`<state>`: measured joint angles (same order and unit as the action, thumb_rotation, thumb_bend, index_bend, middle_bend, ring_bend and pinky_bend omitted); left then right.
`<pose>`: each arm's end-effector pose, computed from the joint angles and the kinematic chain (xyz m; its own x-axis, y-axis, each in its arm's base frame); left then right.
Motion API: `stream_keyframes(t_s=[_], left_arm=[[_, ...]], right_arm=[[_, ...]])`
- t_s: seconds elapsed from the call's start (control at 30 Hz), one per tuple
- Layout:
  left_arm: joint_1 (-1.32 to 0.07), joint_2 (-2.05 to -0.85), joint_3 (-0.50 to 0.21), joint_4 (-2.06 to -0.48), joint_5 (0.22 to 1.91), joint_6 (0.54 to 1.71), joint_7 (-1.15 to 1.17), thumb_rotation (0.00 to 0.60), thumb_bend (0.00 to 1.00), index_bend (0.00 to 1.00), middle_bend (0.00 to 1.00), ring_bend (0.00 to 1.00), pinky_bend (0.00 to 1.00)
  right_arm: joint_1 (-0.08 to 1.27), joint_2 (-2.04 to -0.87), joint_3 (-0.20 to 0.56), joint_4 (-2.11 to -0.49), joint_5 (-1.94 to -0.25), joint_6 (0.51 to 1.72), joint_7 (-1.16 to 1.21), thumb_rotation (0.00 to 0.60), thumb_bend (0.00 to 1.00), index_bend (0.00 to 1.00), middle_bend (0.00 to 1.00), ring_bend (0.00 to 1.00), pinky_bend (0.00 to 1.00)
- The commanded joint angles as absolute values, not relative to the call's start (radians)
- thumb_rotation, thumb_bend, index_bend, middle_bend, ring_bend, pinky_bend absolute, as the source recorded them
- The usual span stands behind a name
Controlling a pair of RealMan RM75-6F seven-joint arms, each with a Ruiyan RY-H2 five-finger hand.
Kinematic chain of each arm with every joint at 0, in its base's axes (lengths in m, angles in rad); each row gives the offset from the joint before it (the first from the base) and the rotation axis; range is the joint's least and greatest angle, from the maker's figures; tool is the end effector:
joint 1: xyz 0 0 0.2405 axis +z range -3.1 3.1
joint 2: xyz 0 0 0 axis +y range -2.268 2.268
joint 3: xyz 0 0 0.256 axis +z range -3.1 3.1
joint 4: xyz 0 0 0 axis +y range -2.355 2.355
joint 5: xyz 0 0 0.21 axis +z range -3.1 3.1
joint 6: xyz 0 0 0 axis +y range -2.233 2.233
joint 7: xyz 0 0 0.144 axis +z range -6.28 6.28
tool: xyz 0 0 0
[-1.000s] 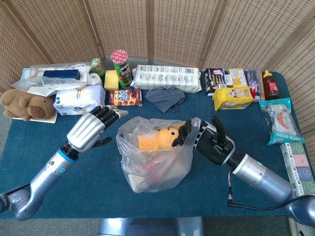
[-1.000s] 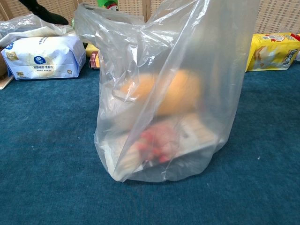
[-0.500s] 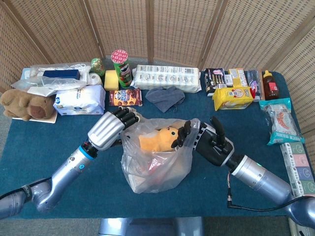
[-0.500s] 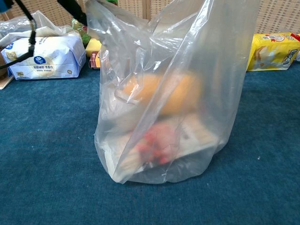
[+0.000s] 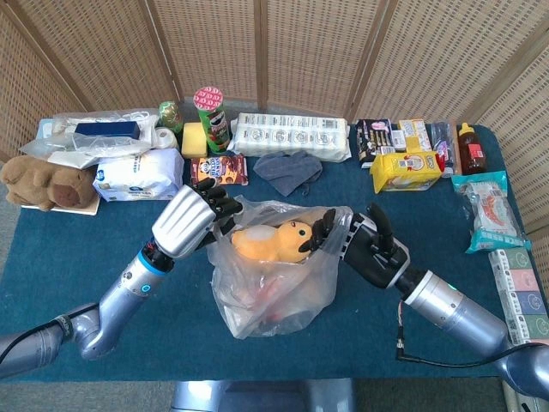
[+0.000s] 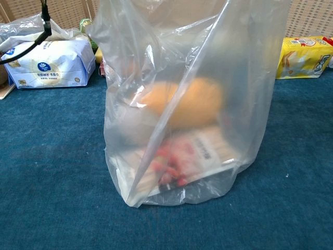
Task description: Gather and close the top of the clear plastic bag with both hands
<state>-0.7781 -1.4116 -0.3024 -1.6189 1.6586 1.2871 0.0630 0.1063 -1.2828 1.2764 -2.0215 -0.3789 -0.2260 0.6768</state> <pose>-0.0409 0.3292 0.0826 0.1235 -0.1580 0.9797 0.6266 -0.7531 -0.2004 -0.0705 -0.2950 0.1671 -0.8115 -0.5432 -0.2153 -0.1100 0.5039 -0.8567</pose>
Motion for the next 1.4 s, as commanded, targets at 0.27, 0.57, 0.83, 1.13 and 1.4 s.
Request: stream_keyframes(t_s=[0.27,0.57,0.83,1.13,1.4], left_arm=[[-0.81,-1.388,-0.319,-1.606,1.733,1.352,0.065,0.6,0.31,0.61,0.78,0.67,0.51],[-0.842,-1.369,-0.335,-1.614,1.732,1.348,0.08,0.6,0.25,0.61,0.78,0.66,0.51],[-0.859,-1.371,-0.341,-1.615,1.739,1.367,0.098,0.6,0.24,0.61,0.62,0.45,0.46],[-0.876,-1.376,-0.349,-1.611,1.736,1.382,0.114,0.6,0.23,0.59,0.45,0.29,0.36],[-0.891,-1.382,-0.356,-1.615,1.711,1.374,0.125,0.6,0.22,0.52,0.42,0.26,0.34]], right_arm=[[0.106,-1.305,1.267,-2.022,-0.414,-0.203,0.633,0.238,0.2,0.45,0.43,0.38,0.24],[0.117,-1.322,1.26,-2.001,-0.438,-0.237,0.595,0.237,0.2,0.36,0.32,0.25,0.14],[0.131,-1.352,1.243,-1.962,-0.449,-0.286,0.543,0.236,0.19,0.31,0.28,0.2,0.09],[0.145,-1.365,1.218,-1.943,-0.451,-0.295,0.514,0.232,0.18,0.28,0.25,0.16,0.06],[0.17,-1.377,1.2,-1.927,-0.453,-0.303,0.488,0.221,0.17,0.26,0.23,0.14,0.02]])
